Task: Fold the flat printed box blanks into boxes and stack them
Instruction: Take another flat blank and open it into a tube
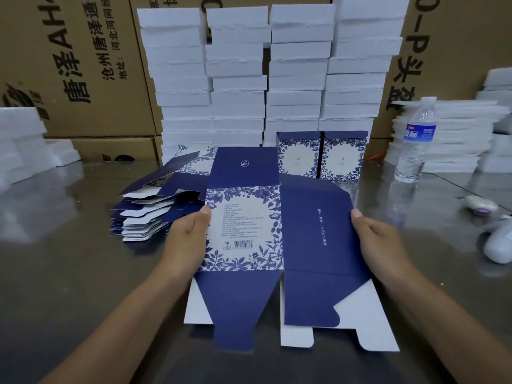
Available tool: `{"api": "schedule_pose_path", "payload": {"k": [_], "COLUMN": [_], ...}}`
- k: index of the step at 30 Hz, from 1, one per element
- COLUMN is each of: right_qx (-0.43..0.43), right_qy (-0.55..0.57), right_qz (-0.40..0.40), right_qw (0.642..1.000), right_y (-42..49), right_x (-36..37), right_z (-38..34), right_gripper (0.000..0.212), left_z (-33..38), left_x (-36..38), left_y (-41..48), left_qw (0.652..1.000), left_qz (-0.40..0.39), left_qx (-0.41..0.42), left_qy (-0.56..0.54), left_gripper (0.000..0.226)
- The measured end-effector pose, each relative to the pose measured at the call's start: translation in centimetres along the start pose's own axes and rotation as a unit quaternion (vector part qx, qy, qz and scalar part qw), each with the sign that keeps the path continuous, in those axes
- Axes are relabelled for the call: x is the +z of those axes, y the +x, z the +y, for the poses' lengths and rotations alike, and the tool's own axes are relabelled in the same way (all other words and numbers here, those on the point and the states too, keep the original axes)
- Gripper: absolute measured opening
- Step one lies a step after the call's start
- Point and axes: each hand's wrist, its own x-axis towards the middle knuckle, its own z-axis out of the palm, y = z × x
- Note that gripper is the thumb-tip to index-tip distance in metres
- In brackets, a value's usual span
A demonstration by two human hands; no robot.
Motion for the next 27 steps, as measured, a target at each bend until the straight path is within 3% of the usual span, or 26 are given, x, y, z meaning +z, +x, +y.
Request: {"api": "schedule_pose_path", "payload": {"k": [11, 17, 20, 27], "right_qx": [-0.025, -0.031, -0.031, 0.009], "right_qy": [-0.079, -0.059, -0.025, 0.052], "right_qz": [-0.037, 0.007, 0.034, 0.009], "right_qw": [0.996, 0.998, 0.999, 0.999], "right_y": [-0.2, 0.1, 0.4, 0.4], "right_x": [0.1, -0.3, -0.5, 0.0], "right_z": [-0.4, -0.3, -0.2, 0.0], "right_gripper": [0.053, 0.053, 0.054, 0.047], "left_z": [-1.1, -0.6, -0.7, -0.6], "left_x": [-0.3, 0.3, 0.5, 0.1], "left_y": [0.7, 0.8, 0.5, 0.6], "left_qw": [0.998, 0.993, 0.996, 0.992], "left_qz": [0.033, 0.012, -0.033, -0.014], "left_qx": [-0.043, -0.063, -0.046, -0.054], "left_qy": [-0.038, -0.095, -0.063, -0.112], "left_gripper": [0.052, 0.036, 0.045, 0.035]}}
